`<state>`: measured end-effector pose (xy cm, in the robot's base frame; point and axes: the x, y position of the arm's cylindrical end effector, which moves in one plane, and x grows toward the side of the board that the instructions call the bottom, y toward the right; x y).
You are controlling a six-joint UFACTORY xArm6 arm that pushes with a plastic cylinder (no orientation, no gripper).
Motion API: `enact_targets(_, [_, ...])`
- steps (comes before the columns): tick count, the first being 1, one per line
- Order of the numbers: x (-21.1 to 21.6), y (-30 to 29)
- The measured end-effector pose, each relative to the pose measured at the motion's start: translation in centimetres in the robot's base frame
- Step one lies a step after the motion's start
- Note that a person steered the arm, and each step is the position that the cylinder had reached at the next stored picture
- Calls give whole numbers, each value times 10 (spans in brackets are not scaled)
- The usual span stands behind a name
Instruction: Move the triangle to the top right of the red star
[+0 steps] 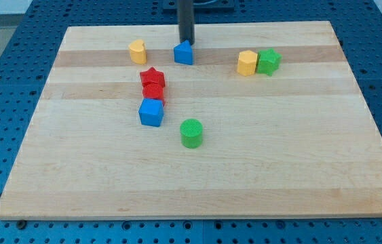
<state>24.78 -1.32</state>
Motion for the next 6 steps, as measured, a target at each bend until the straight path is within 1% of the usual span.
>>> enact_targets(2, [9, 7])
enact_targets(6, [28, -36])
